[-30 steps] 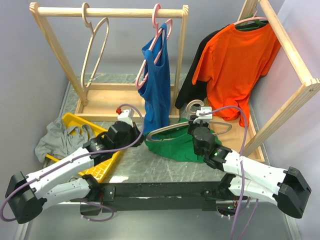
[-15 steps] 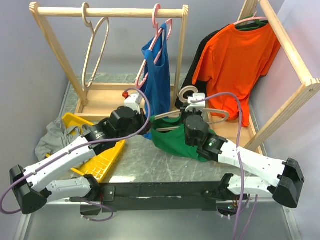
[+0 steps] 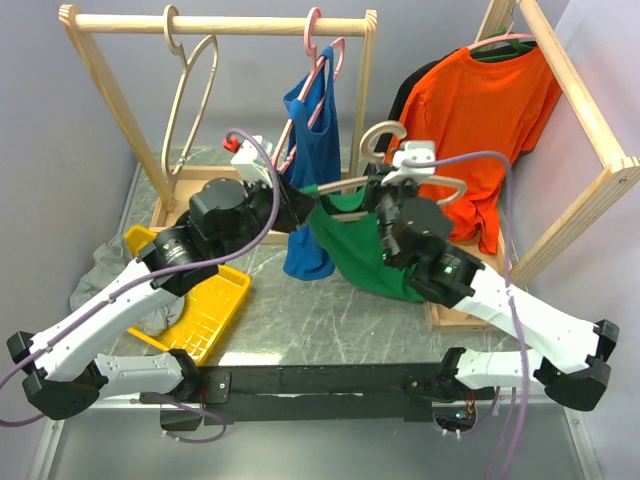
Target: Place the tank top on the hanger
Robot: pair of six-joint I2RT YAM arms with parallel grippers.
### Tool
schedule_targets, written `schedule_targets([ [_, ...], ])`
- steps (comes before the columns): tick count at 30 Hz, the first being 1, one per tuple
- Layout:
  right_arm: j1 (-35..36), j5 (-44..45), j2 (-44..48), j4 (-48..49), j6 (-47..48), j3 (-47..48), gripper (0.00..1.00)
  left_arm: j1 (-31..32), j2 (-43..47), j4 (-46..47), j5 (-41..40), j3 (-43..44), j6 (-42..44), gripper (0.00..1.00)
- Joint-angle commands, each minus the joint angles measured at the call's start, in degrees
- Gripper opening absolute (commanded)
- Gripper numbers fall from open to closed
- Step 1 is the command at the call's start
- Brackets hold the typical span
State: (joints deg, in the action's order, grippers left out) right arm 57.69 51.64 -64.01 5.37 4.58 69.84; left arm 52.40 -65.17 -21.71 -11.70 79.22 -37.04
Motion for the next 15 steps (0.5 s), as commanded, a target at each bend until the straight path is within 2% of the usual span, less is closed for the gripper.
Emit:
schedule_targets([
  [1,2.0,-3.2,0.3,-0.3,3.2,11.7,0.00,0.3,0.5,6.9,3.7,4.6,0.8,0.30],
  [3,2.2,-5.1,-0.4,-1.7,3.1,14.5,0.00,0.3,0.9,8.5,4.4,5.2,0.8,0.47],
  [6,2.3,-7.1,-1.8,-3.0,2.3,17.7,0.00,0.2,3.2,12.6,5.3,4.3,1.4,0.67],
  [11,2.5,-9.3,-6.8,-8.3,6.0,31.1,0.00,0.3,7.4,17.1,7.2,1.9,3.3,0.72],
  [15,2.6,-9.8,-6.1,-8.5,5.7,30.8,0.00,0.3,10.8,18.3,8.1,1.0,4.6,0.74],
])
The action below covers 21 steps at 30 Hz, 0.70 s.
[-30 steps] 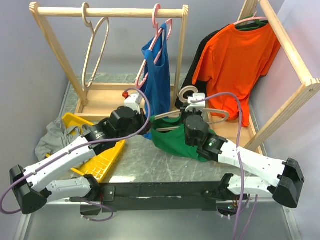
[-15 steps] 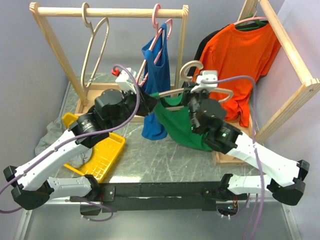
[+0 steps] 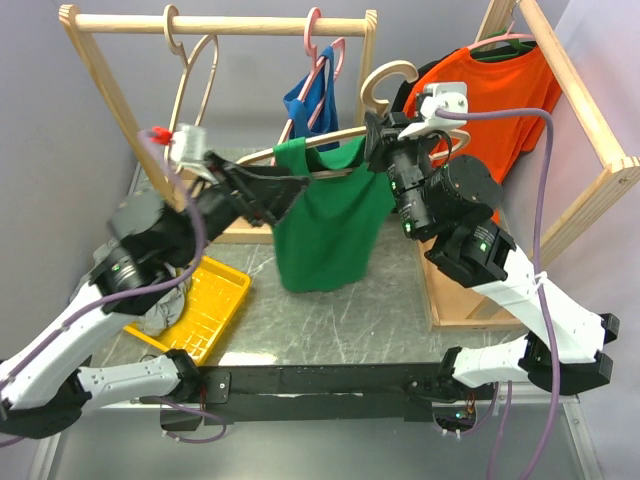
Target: Place the tank top on the hanger
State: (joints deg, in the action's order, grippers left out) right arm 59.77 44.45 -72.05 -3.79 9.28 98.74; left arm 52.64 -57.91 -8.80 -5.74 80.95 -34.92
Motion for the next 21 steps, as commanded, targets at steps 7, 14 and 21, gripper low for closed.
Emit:
schedule_targets([
  [7,0.5,-6.5,13.2,5.6,-8.1,-24.3,0.00,0.1,6.0,2.2,6.3,-2.8,4.8,0.75],
  [14,0.5,-11.1,19.7,8.8,-13.3,-39.6,0.00,0.1,8.2,-7.3,10.7,-8.7,9.0,0.70],
  [21,0.5,-13.1,21.5,8.8,-13.2,-46.5,0.00,0.0,15.3,-11.9,14.4,-20.6,8.7,0.67],
])
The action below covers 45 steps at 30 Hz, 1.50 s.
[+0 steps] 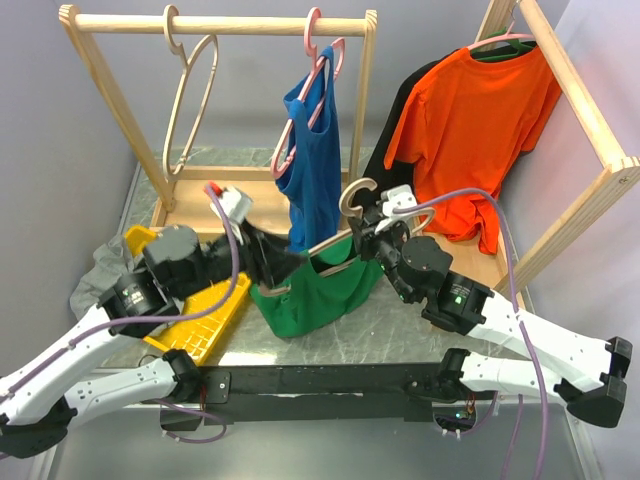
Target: Place the tank top on the hanger
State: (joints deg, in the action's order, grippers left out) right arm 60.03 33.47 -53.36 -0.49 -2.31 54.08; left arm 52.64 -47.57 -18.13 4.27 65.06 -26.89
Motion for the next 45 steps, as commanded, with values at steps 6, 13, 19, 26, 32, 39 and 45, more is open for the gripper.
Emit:
schedule_targets([
  [6,0.2,-7.0,5.2,6.6,-3.2,-7.2,0.00,0.1,9.4,-4.4,4.9,-11.7,-0.1,0.67],
  [13,0.2,-8.9,4.8,5.2,-3.7,-7.9,0.00,0.1,7.9,-5.9,5.8,-13.4,1.0,0.70],
  [19,0.2,-10.4,4.4,5.5,-4.1,-8.7,0.00,0.1,4.4,-7.5,5.2,-12.9,2.2,0.62],
  [26,0.3,-10.0,4.1,5.2,-4.5,-8.9,0.00,0.0,2.0,-9.7,5.2,-11.9,3.1,0.53],
  [32,0.3,-9.0,3.0,5.2,-4.5,-8.8,0.00,0.1,1.3,-10.1,6.4,-12.8,2.8,0.51],
  [39,0.3,-8.3,1.9,4.9,-5.2,-8.7,0.00,0.0,0.9,-9.1,7.1,-13.7,2.4,0.40],
  [45,0.3,-8.2,1.3,5.1,-5.4,-8.7,0.00,0.1,0.4,-8.7,8.0,-15.4,1.8,0.37],
])
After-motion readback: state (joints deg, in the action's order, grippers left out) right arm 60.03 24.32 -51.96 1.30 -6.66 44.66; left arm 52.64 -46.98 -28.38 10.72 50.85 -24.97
